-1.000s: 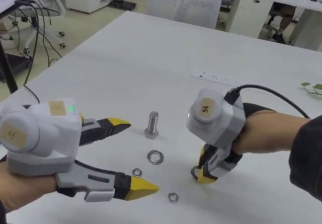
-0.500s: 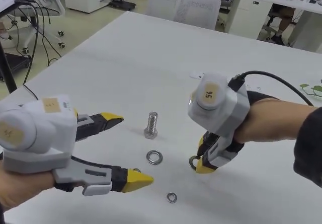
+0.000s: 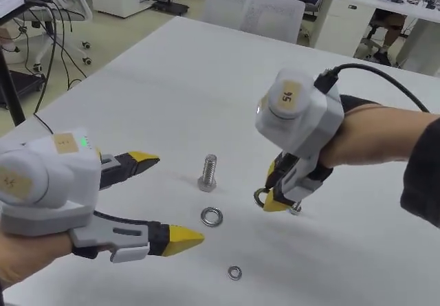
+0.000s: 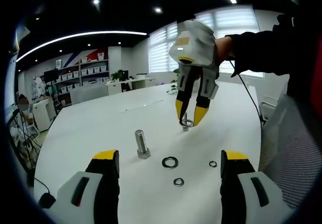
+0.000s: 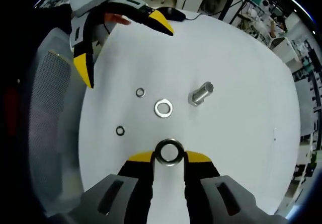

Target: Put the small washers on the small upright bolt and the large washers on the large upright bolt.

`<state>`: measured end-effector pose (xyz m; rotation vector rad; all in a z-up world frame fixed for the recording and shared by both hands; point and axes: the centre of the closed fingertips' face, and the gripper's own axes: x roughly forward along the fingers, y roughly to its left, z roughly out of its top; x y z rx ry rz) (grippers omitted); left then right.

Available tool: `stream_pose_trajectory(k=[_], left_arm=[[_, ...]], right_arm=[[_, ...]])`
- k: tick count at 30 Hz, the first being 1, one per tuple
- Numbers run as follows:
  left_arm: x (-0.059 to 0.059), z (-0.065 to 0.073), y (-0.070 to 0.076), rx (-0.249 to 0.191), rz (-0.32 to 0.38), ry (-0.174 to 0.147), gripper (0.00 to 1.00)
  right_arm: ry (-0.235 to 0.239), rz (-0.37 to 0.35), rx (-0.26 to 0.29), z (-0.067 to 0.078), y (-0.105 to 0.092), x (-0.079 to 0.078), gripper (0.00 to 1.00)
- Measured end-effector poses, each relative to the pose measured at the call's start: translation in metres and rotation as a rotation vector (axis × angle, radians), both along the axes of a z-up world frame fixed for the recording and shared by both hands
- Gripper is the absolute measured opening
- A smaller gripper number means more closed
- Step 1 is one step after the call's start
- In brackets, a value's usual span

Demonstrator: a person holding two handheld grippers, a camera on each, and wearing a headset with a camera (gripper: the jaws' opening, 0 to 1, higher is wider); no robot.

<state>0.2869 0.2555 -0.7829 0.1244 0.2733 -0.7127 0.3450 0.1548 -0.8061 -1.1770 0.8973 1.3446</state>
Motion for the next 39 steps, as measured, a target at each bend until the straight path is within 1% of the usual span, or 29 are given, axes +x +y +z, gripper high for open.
stream_pose_trajectory(k=[5, 11, 18, 26, 32, 37, 39], left_arm=[[0.001, 0.0, 0.004, -0.001, 0.014, 0.0, 0.82], [0.002, 0.001, 0.007, -0.003, 0.024, -0.002, 0.82], [0.002, 0.0, 0.012, -0.001, 0.036, 0.0, 0.82], [0.003, -0.001, 0.016, 0.003, 0.043, 0.004, 0.81], [0.004, -0.002, 0.019, 0.005, 0.048, 0.005, 0.81], [0.004, -0.003, 0.02, 0.008, 0.05, 0.01, 0.81], [0.004, -0.004, 0.021, 0.012, 0.05, 0.013, 0.81]], right_arm=[[-0.014, 0.018, 0.007, 0.012, 0.009, 0.005, 0.23], [-0.03, 0.038, 0.016, 0.022, 0.021, 0.013, 0.23], [-0.038, 0.065, 0.02, 0.027, 0.036, 0.016, 0.23], [-0.051, 0.104, 0.028, 0.037, 0.059, 0.026, 0.23], [-0.049, 0.133, 0.031, 0.036, 0.075, 0.031, 0.23], [-0.04, 0.152, 0.028, 0.032, 0.083, 0.03, 0.23], [-0.033, 0.159, 0.025, 0.028, 0.087, 0.031, 0.23]])
